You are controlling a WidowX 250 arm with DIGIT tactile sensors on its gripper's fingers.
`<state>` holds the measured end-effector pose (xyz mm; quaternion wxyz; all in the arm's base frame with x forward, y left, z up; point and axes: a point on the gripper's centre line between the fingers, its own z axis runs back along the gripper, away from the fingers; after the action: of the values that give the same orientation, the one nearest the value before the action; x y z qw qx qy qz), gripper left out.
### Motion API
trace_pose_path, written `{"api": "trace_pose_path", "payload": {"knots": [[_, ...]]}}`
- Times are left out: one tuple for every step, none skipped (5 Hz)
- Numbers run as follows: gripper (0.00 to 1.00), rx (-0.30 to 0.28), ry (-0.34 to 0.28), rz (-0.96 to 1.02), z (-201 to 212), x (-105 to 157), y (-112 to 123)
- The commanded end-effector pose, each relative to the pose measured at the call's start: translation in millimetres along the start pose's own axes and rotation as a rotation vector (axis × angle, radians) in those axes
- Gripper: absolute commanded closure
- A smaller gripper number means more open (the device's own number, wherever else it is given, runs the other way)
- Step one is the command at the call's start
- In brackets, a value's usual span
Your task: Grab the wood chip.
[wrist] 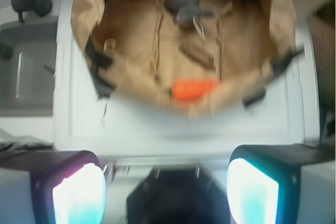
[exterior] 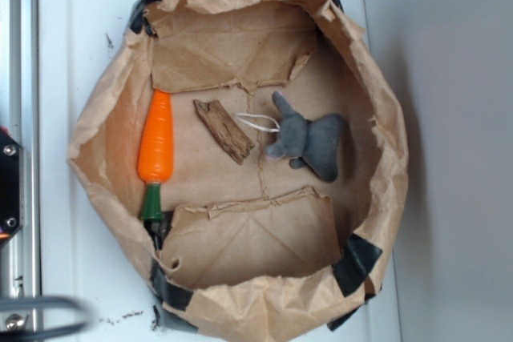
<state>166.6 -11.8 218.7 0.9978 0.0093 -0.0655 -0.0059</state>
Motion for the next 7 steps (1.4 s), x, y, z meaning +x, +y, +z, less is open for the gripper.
{"api": "trace_pose_path", "payload": {"knots": [[0.0, 0.068, -0.097, -0.02, 5, 51, 8], [0.0, 0.068, -0.097, -0.02, 5, 51, 8], [0.0, 0.068, -0.097, -0.02, 5, 51, 8], [0.0, -0.021, -0.07, -0.259, -49, 69, 44], [0.0, -0.027, -0.035, -0.361, -100, 74, 68], [0.0, -0.046, -0.042, -0.428, -121, 81, 72], [0.0, -0.055, -0.03, -0.506, -147, 80, 55]]}}
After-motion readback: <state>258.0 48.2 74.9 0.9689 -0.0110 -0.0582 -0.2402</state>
